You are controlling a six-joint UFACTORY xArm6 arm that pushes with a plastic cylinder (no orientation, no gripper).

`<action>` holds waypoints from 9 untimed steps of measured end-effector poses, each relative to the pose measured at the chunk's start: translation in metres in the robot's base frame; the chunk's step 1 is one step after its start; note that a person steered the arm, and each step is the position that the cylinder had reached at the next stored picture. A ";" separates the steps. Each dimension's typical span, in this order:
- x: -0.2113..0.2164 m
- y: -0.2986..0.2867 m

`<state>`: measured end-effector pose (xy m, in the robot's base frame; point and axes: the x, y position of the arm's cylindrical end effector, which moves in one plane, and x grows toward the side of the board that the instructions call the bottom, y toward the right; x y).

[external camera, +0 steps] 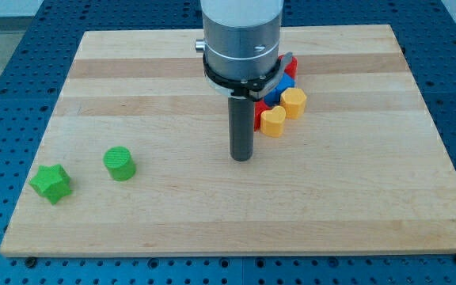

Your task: Place the green circle to the right of the green star

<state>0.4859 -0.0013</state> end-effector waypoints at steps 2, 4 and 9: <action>0.000 -0.074; 0.000 -0.099; 0.013 -0.135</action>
<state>0.4986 -0.1366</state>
